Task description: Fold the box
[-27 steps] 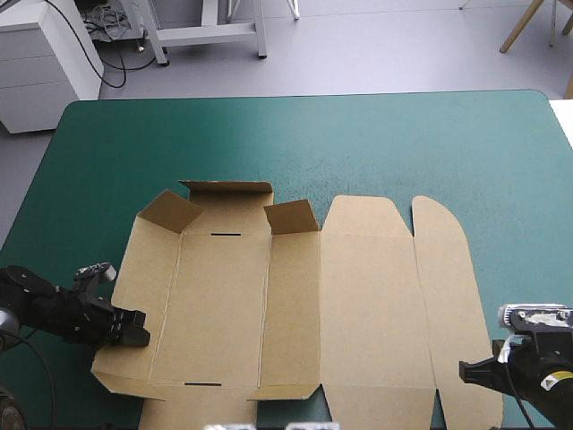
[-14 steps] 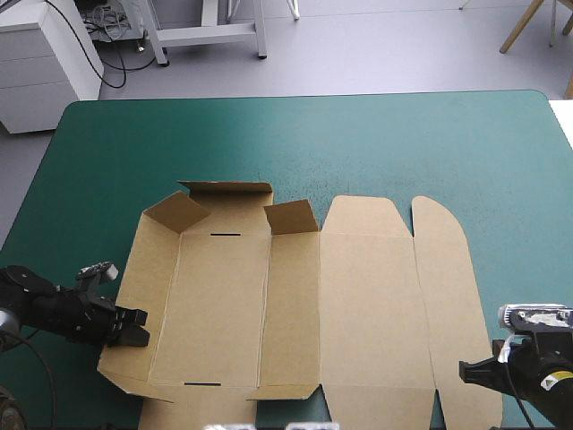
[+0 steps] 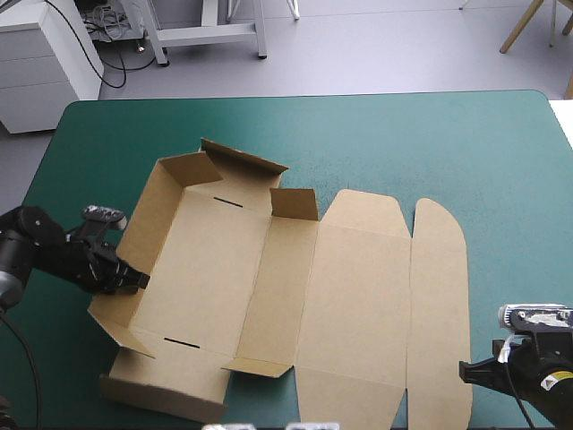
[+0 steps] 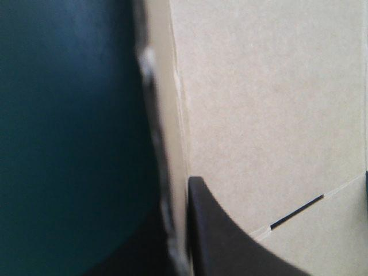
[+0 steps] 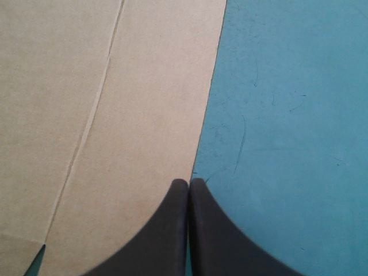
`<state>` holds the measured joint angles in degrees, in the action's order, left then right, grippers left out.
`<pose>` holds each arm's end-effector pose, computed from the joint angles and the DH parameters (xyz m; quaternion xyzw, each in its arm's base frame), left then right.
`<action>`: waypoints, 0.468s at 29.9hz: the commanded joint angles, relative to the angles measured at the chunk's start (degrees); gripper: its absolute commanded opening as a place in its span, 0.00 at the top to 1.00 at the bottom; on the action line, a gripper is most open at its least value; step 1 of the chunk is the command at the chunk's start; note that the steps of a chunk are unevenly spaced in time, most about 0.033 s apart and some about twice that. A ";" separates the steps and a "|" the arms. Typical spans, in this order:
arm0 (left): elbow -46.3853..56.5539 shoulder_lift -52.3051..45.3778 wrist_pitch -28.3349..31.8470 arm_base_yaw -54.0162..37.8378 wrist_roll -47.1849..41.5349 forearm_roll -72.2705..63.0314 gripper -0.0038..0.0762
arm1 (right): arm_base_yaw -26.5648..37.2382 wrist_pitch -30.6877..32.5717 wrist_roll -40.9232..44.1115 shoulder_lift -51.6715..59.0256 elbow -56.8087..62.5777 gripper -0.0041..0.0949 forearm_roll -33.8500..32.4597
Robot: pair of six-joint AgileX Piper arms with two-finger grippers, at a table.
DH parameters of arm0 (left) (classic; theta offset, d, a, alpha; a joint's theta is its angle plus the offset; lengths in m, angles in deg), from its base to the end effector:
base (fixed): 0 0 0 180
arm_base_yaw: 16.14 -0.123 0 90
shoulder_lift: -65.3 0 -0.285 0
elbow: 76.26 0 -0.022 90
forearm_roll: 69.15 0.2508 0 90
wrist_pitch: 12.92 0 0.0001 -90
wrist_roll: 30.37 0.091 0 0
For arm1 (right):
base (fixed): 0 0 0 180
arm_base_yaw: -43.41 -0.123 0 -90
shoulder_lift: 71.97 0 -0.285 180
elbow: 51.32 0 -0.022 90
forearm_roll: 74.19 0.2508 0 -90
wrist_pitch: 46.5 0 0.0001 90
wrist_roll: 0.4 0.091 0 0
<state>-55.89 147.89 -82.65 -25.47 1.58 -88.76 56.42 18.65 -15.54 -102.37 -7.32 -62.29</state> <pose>0.2268 0.0082 0.2854 0.1451 0.9738 -0.1306 0.1163 0.0509 0.0057 0.2883 -0.0090 0.9333 0.0166 0.3586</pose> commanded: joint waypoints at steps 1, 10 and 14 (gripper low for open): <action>-9.66 -0.48 0.70 8.23 -3.69 6.10 0.96 | -0.13 -2.68 -0.46 -0.48 -1.72 0.98 0.52; -22.06 4.34 9.53 29.33 -9.29 29.18 0.96 | -0.13 -2.68 -0.46 -0.48 -1.72 0.98 0.52; -23.60 6.46 14.41 37.65 -9.54 38.28 0.96 | -0.13 -2.68 -0.46 -0.48 -1.72 0.98 0.52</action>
<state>-76.84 155.13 -74.58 7.74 -7.54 -57.11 56.42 18.65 -15.54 -102.37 -7.32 -62.29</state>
